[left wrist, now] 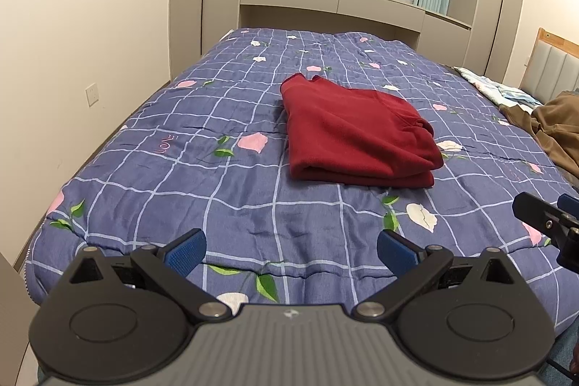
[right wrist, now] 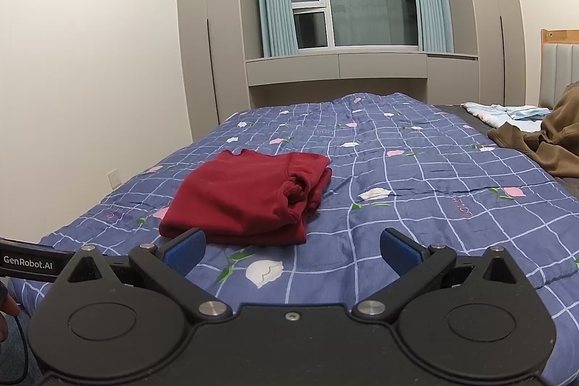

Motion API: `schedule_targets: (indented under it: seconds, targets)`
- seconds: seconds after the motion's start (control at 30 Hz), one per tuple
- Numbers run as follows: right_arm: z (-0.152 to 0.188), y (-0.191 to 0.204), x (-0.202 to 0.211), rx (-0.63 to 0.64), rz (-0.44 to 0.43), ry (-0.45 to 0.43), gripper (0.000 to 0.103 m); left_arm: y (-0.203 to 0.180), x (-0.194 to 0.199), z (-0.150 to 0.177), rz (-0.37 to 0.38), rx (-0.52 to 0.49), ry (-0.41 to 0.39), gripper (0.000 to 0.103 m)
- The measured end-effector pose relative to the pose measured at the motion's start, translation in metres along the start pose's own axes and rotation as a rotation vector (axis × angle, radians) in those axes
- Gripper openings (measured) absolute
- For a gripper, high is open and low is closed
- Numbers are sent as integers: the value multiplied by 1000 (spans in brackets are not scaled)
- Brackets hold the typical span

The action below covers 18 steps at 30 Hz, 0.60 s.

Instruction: Fold small clothes

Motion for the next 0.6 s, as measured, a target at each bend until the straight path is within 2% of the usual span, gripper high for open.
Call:
schedule_targets:
  seconds: [0.6]
  targets:
    - [0, -1, -3, -4, -1, 6, 102, -1, -2, 1, -2, -3, 7, 102]
Point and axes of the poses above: each gripper's, at about its wrist camera, not at the fingertips, and x roughly against the way its jaws point, y to its left, z to its underside, the point moved 3 cm from there along -x, roughly the way its jaws point, and after that the axes turned 15 degrees about y, right-handed, at the moved point
